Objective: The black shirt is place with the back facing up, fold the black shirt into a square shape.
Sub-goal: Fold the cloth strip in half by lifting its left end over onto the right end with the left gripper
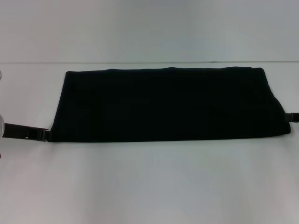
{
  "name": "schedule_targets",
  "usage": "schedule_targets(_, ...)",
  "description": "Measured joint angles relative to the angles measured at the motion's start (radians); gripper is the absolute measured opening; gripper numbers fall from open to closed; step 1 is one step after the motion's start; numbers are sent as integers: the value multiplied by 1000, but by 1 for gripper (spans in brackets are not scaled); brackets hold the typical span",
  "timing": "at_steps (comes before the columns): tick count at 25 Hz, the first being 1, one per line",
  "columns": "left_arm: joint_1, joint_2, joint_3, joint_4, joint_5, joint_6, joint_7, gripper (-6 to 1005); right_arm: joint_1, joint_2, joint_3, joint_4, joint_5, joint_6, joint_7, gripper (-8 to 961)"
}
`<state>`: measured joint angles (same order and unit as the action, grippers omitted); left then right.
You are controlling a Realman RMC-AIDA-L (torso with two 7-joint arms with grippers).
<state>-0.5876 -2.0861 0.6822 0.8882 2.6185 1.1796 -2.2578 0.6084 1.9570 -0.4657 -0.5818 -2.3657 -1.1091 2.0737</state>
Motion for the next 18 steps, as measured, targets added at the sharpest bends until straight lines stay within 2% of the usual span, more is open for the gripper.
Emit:
schedule_targets(5,-6,4,-34,11,-1,20,-22,44,-29,-4,2,-33,77,-29,-23,228)
schedule_targets(13,6,-2,-74,103,-14,68,-58,117,-58,9,3,-58,249,-120,-191,408)
schedule_targets(18,2,7,-74,151,-12,220,-103,326,-50,32,3,-54,296,-141,-298,595)
